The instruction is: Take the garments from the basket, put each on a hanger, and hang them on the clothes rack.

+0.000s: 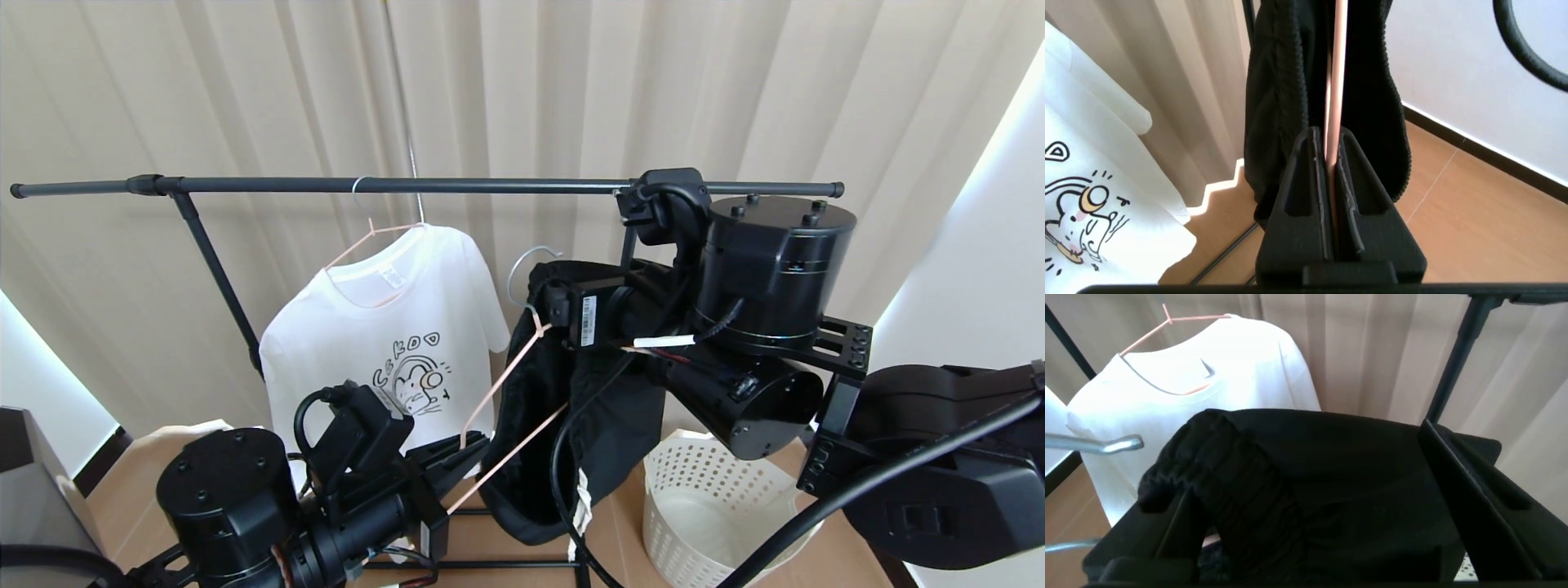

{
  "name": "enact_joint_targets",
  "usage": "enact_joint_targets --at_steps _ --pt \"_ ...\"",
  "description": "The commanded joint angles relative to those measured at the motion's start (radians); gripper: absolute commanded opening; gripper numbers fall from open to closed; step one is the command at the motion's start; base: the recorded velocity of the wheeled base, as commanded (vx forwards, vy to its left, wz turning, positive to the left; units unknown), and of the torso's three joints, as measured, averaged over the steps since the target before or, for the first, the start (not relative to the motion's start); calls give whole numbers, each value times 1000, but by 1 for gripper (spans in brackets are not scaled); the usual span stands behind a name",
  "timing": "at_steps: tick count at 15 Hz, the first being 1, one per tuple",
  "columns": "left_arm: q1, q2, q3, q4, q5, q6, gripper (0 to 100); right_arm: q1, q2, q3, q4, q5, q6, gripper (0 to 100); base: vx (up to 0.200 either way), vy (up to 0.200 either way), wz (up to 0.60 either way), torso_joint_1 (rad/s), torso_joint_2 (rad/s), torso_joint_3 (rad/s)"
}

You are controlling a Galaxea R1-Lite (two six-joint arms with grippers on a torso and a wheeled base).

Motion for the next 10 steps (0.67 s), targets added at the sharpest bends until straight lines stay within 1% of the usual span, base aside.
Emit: enact_joint_targets --at_steps 1,10 --pt "5 0 -4 -2 0 -2 0 2 9 3 0 0 0 100 0 0 0 0 0 0" --pt "49 -11 -24 -2 0 -21 0 12 3 10 3 0 -2 100 0 0 0 0 0 0"
